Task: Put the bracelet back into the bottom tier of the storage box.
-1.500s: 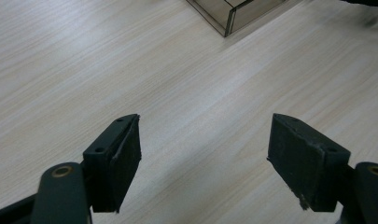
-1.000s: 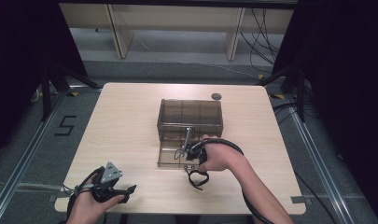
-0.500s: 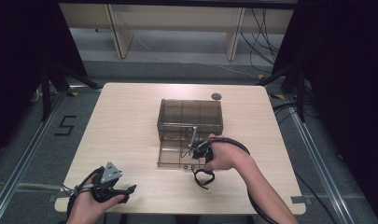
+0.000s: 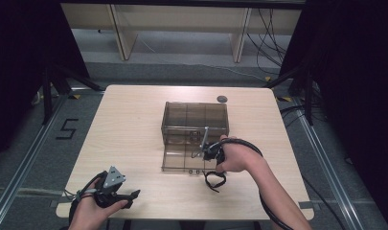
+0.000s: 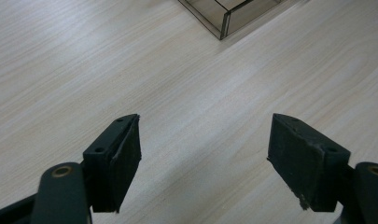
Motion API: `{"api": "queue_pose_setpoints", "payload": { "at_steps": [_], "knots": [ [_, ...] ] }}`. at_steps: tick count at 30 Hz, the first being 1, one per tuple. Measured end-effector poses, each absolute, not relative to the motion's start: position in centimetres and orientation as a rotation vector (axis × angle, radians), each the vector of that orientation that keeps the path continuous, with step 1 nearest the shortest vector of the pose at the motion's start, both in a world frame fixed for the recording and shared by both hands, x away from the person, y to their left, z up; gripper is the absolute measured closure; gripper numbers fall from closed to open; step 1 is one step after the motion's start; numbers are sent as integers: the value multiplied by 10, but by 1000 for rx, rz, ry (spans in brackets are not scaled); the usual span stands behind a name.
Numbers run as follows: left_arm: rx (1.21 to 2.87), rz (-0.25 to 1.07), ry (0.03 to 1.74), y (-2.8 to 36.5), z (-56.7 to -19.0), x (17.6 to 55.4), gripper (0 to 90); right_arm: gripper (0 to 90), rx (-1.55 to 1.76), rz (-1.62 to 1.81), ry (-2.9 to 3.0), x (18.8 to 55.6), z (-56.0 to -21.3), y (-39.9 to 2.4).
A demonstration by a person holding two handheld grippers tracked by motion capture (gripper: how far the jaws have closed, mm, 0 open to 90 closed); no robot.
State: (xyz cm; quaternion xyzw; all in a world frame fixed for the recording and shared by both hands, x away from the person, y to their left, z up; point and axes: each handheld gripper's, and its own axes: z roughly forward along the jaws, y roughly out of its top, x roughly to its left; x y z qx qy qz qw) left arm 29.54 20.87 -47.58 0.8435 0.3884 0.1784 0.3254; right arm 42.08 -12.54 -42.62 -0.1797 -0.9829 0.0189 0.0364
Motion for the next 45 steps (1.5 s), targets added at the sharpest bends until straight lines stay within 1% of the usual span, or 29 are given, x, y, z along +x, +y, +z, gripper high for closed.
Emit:
{"api": "queue_pose_setpoints", "payload": {
  "at_steps": [9,12,16,30,34,45],
  "knots": [
    [2213,459,1017,209,-476,295,251,852,-617,93,-2999,421,-425,-134],
    [2180,449,1045,207,-477,295,251,852,-617,75,-3006,424,-422,-138],
    [2202,448,1034,208,-477,295,251,852,-627,54,-3015,427,-418,-141],
    [2200,447,1035,208,-476,295,251,853,-628,3,-3033,434,-416,-143],
    [2214,464,1015,209,-476,296,251,853,-635,-6,-3027,438,-416,-146],
    [2189,447,1008,207,-476,295,252,853,-718,-3,-3032,445,-408,-149]
  ]
}}
